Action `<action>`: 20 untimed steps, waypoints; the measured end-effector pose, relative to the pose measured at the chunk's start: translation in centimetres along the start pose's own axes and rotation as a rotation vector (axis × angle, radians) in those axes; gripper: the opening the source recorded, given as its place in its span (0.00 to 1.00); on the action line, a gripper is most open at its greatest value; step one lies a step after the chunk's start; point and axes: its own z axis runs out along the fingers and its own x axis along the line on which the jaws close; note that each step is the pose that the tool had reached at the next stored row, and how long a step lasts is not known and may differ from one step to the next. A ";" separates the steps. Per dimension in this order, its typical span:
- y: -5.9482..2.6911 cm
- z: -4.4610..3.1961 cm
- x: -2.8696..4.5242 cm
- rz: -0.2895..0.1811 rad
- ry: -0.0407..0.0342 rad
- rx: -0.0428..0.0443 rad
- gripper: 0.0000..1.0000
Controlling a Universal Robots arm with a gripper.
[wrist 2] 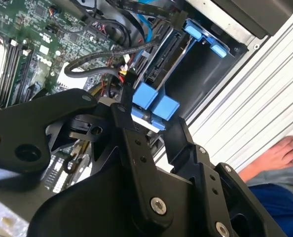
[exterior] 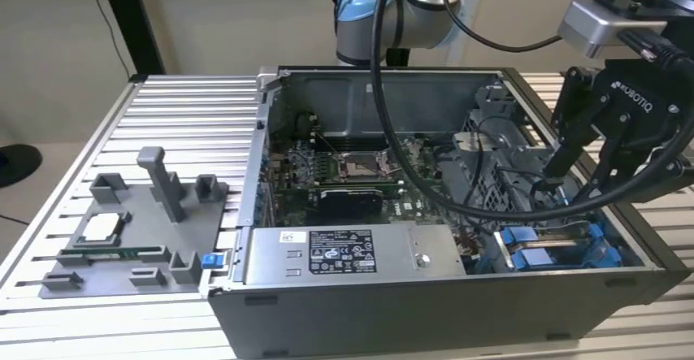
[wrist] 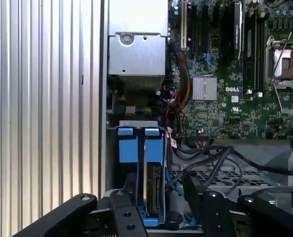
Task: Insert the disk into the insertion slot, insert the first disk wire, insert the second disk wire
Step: 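Insert the disk into the insertion slot, then insert the first disk wire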
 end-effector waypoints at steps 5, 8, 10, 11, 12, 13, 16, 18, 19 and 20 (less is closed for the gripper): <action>-0.02 0.03 0.00 0.000 -0.0015 0.0000 1.00; -0.09 0.10 -0.07 0.000 -0.0018 0.0000 1.00; -0.16 0.16 -0.17 0.000 -0.0016 0.0003 1.00; -0.21 0.22 -0.27 0.000 -0.0018 0.0010 1.00; -0.24 0.28 -0.41 0.000 -0.0023 0.0017 1.00; -0.27 0.36 -0.50 0.000 -0.0041 0.0025 1.00; -0.34 0.60 -0.62 -0.001 -0.0193 0.0036 1.00; -0.38 0.77 -0.65 -0.002 -0.0326 0.0037 1.00; -0.40 0.84 -0.65 -0.003 -0.0396 0.0037 1.00; -0.42 0.90 -0.65 -0.003 -0.0475 0.0036 1.00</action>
